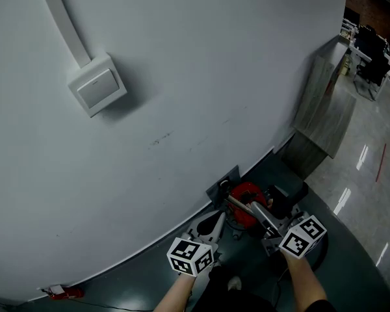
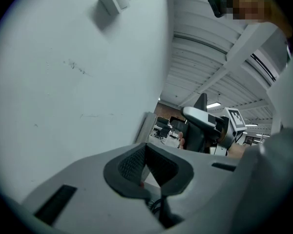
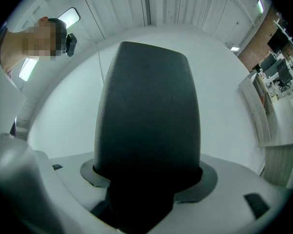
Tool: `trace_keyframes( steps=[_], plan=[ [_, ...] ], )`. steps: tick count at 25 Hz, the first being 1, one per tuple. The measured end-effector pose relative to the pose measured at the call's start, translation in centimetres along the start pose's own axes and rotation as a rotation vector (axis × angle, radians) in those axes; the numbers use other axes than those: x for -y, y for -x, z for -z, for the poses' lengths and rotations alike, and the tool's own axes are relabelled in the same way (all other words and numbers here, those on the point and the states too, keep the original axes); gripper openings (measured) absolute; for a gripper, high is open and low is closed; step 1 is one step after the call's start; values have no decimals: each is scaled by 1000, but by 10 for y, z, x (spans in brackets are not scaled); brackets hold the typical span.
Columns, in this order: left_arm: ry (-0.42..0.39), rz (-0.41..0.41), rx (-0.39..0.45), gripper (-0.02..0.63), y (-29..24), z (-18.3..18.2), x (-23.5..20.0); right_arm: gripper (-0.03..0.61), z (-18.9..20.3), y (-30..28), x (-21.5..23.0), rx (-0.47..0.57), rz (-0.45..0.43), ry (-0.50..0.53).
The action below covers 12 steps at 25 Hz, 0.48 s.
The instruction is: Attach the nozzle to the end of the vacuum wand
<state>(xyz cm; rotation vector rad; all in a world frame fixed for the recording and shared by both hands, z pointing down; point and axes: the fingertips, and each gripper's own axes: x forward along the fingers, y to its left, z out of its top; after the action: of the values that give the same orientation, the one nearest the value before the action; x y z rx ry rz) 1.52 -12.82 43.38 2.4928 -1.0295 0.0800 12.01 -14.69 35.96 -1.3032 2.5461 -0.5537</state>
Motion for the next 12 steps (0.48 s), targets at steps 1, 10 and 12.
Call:
trace_keyframes(
  steps=[1,10,12],
  plan=[
    [5,3,-3,5,-2,0,-5,328,1,-5,1,-2,4,1],
    [44,7,-17,5,-10,3,-31,328,-2,-34,12,-1,30,9],
    [50,1,-18,5,-12,4,-33,328,-3,-37,16,-5,25,10]
  ],
)
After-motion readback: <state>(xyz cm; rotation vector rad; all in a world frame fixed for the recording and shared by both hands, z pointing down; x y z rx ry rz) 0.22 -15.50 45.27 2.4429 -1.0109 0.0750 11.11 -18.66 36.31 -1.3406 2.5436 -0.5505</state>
